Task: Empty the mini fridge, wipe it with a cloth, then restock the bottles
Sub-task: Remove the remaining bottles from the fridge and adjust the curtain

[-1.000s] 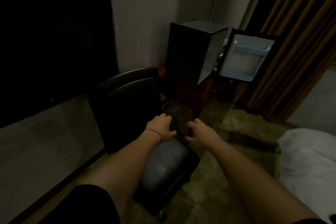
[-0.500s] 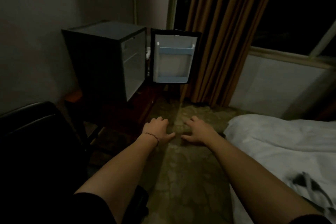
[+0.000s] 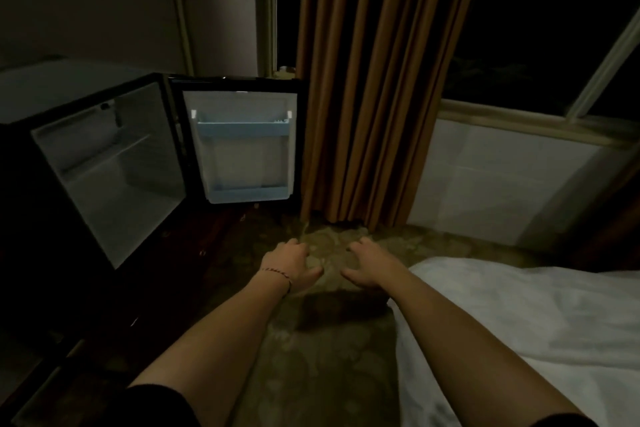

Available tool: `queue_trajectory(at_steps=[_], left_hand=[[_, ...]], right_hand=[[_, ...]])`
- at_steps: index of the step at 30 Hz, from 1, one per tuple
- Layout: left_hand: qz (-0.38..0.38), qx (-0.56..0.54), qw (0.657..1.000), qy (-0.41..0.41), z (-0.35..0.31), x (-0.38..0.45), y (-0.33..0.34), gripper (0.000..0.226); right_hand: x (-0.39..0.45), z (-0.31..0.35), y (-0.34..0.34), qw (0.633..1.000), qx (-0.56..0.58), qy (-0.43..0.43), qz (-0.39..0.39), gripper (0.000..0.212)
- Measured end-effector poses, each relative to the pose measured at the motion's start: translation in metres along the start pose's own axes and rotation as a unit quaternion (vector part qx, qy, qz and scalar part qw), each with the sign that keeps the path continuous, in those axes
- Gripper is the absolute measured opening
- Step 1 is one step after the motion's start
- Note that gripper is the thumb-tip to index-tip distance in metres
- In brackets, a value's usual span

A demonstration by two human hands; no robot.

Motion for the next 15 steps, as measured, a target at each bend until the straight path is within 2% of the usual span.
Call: queue_trajectory(at_steps=[6, 15], left_hand=[[0.004, 0.001, 1.0, 0.0, -0.028, 0.153, 0.031, 0.061], [-0.058, -0.041, 0.996, -0.049, -0.044, 0.405, 0.02, 0.051]], right_hand=[[0.138, -0.058, -0.009, 0.999, -0.001, -0.036, -0.002, 0.065], [0.383, -0.125, -0.072, 0.997, -0.01, -0.07, -0.033, 0.061]])
Point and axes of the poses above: each hand's wrist, its own x-axis towards the middle knuckle, its own y-axis out of the palm, z = x × y, the point moved 9 cm from there along x, towards the middle knuckle, and after that the axes turned 13 degrees about -z, right-handed, at the moved point
